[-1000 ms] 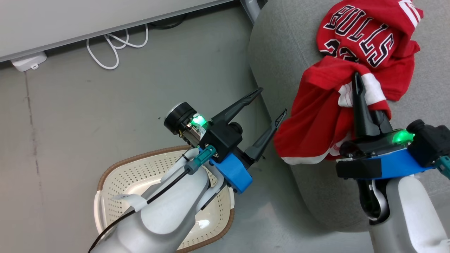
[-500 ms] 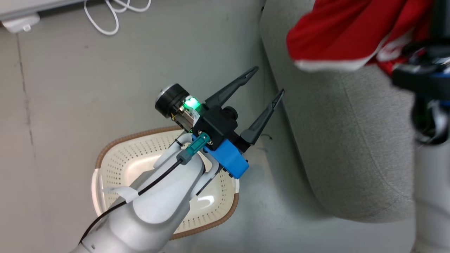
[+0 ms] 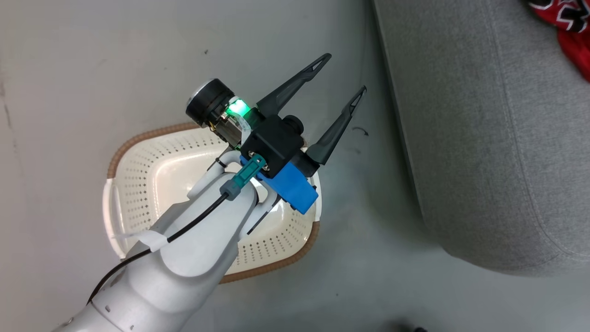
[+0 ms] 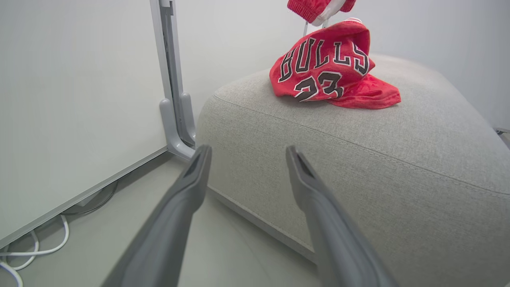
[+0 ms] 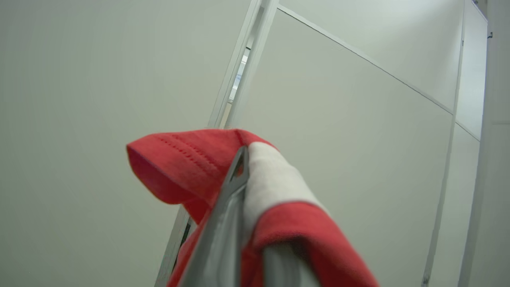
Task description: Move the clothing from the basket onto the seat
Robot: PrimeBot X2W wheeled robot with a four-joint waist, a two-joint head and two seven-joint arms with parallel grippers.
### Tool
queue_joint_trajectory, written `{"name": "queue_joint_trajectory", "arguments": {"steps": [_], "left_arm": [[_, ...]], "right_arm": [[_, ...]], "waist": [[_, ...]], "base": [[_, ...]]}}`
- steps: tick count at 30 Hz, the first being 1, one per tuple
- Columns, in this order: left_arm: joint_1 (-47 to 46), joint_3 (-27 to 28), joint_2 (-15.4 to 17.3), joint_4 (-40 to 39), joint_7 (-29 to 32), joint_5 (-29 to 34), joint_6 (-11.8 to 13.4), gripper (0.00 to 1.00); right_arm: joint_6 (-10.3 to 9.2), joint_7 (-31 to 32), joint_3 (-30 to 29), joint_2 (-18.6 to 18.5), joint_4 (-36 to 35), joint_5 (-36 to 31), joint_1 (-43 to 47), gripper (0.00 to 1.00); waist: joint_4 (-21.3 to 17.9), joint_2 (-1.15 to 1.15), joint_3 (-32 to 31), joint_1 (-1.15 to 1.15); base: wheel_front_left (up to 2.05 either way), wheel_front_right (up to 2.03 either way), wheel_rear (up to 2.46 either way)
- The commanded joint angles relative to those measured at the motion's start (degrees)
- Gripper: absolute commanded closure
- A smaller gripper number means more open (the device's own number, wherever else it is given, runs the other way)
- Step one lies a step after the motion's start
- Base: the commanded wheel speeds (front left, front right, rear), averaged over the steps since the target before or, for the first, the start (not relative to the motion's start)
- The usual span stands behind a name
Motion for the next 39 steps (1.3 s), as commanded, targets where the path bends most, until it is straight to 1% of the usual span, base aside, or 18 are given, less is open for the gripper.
{"name": "queue_joint_trajectory", "arguments": {"steps": [1,5,8,14,19,25,28,29,30,34,39], "left_arm": [[-1.2,0.2,0.2,-0.4,-0.2,0.4,0.3,0.0],[-1.2,-0.1,0.4,-0.6,-0.2,0.9,0.3,0.0],[-1.4,0.0,0.9,-0.7,-0.2,0.8,0.3,0.0],[-2.0,-0.2,0.9,-0.9,-0.2,1.1,0.2,0.0],[-2.3,-0.2,0.9,-0.9,-0.2,1.0,0.2,0.0],[-2.9,-0.3,0.5,-1.0,-0.2,1.2,0.2,0.0],[-2.9,-0.2,0.4,-0.9,-0.2,1.2,0.2,0.0],[-2.8,-0.2,0.3,-1.0,-0.2,1.2,0.2,0.0],[-2.5,-0.2,0.2,-1.0,-0.2,1.2,0.3,0.0],[-1.4,-0.1,-0.4,-1.2,-0.2,0.9,0.2,0.0],[-0.2,0.2,-1.0,-1.1,-0.2,0.6,0.0,0.0]], "right_arm": [[0.01,-0.1,-1.0,-2.4,2.2,0.2,-2.0,1.0],[0.01,-0.1,-3.4,-5.8,6.9,-0.2,-3.5,1.0],[0.02,-0.1,-3.8,-6.2,9.4,-0.9,-1.5,1.0],[0.02,-0.1,-7.7,-2.5,14.6,-1.7,3.7,1.0],[0.01,-0.1,-8.2,0.9,18.9,-3.1,7.8,1.0],[0.01,-0.1,-8.9,3.0,24.8,-2.9,9.8,1.0],[0.01,-0.1,-8.9,3.2,25.3,-2.7,10.4,1.0],[0.01,-0.1,-8.9,3.5,25.3,-2.8,10.8,0.69],[0.01,-0.1,-9.0,3.8,25.3,-2.8,11.2,0.0],[0.01,-0.1,-9.1,4.7,23.6,-3.4,14.8,0.0],[0.01,-0.1,-9.7,7.0,20.3,-3.0,21.3,0.0]], "waist": [[-0.3,0.0,1.9,-0.01],[-0.4,0.0,3.5,-0.01],[-0.6,0.0,4.6,-0.01],[-0.2,0.0,5.9,-0.01],[0.2,0.0,6.5,-0.01],[0.7,0.0,7.0,-0.01],[0.7,0.0,6.5,-0.01],[0.7,0.0,6.2,-0.01],[0.7,0.0,5.8,-0.01],[0.9,0.0,3.9,-0.01],[1.1,0.0,0.8,-0.01]], "base": [[0.0,0.0,0.0],[0.0,0.0,0.0],[0.0,0.0,0.0],[0.0,0.0,0.0],[0.0,0.0,0.0],[0.0,0.0,0.0],[0.0,0.0,0.0],[0.0,0.0,0.0],[0.0,0.0,0.0],[0.0,0.0,0.0],[0.0,0.0,0.0]]}}
